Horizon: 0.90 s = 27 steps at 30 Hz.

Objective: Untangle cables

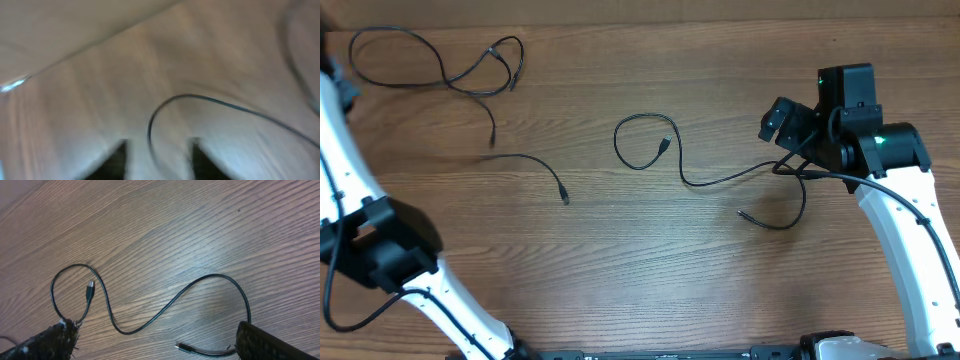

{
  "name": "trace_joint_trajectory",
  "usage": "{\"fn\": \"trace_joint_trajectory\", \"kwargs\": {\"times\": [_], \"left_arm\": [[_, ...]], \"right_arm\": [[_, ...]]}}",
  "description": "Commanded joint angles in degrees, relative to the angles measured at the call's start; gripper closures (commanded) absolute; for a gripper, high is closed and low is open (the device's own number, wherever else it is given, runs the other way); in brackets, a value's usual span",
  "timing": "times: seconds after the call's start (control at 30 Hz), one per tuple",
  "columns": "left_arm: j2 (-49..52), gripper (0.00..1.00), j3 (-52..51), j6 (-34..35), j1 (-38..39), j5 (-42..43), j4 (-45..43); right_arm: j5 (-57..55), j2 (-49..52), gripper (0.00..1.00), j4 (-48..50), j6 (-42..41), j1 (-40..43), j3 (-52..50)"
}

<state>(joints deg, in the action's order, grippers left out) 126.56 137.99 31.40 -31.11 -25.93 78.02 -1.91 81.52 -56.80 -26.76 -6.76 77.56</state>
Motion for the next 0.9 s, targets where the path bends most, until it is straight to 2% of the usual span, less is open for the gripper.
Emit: {"fn": "trace_joint_trajectory", "kwargs": {"times": [0.0,0.1,0.33,0.5,0.6,0.87], "left_arm": [[-0.2,0.0,-0.4,1.8,-1.7,0.1,1.3],[-0.2,0.0,-0.4,1.1,-1.9,4.0,3.0],[-0.2,0.05,-0.4,-8.1,2.4,17.1,6.6],[-0.2,0.05,-1.1,-8.1,8.4,17.5,11.3],[-0.2,0.0,-2.4,-8.1,11.8,17.6,13.2],[-0.2,0.0,-9.2,-5.3,18.8,17.6,13.4]], "right_arm": [[-0.6,-0.1,0.0,0.1,0.2,0.1,0.1],[-0.6,-0.1,0.0,0.1,0.2,0.1,0.1],[-0.6,-0.1,0.0,0.1,0.2,0.1,0.1],[-0.6,-0.1,0.0,0.1,0.2,0.1,0.1],[-0.6,-0.1,0.0,0.1,0.2,0.1,0.1],[-0.6,-0.1,0.0,0.1,0.2,0.1,0.1]]}}
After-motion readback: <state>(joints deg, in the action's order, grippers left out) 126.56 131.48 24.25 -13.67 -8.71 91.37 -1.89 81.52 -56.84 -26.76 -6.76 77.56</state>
